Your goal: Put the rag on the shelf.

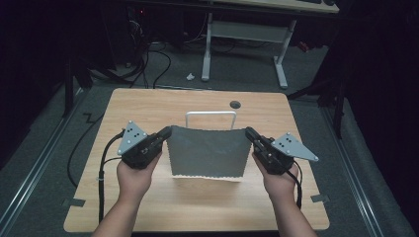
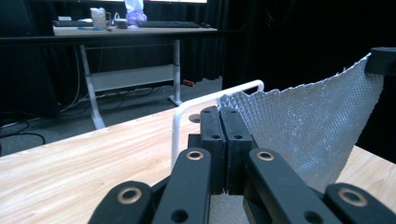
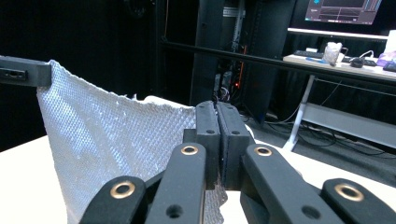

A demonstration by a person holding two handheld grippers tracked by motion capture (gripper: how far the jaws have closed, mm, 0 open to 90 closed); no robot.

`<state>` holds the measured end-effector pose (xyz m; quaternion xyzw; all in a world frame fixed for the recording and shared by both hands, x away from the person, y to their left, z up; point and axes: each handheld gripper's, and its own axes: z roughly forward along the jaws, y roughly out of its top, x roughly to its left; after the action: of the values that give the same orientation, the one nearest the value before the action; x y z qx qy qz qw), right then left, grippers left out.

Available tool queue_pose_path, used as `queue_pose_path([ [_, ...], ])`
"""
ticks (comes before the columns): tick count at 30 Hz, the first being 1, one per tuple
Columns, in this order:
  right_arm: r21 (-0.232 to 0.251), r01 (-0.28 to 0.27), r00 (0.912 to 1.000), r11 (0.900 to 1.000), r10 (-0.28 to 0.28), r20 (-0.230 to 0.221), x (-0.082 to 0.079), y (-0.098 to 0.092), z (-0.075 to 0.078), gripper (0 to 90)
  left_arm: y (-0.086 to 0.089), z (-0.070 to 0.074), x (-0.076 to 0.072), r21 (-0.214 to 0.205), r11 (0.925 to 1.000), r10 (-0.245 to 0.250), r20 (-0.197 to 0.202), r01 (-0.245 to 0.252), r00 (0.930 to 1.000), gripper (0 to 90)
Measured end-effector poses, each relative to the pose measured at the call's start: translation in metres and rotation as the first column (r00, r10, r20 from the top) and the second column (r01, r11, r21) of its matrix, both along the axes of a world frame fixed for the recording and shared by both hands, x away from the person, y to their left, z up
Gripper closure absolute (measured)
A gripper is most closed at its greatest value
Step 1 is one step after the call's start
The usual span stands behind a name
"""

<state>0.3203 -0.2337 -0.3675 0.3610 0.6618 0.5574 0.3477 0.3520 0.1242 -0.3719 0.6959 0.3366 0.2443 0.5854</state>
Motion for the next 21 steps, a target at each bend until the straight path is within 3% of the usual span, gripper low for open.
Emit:
queue_pose_path([
  [4,0.0,-0.004,1.0,1.0,0.004,0.003,0.005,0.001,0.005,89.2,0.001,0.006,0.006,0.009,0.9999,0.011,0.02,-0.011,0.9997,89.1],
  [9,-0.015,0.0,0.9999,0.9999,0.001,0.017,0.009,0.003,0.012,89.3,0.002,0.008,0.014,0.007,0.9999,0.015,0.015,-0.015,0.9998,89.1],
  [21,0.018,0.015,0.9999,0.9997,-0.015,0.003,0.024,0.0,0.015,89.3,-0.002,0.017,0.026,0.022,0.9996,0.017,0.045,-0.018,0.9989,89.1],
])
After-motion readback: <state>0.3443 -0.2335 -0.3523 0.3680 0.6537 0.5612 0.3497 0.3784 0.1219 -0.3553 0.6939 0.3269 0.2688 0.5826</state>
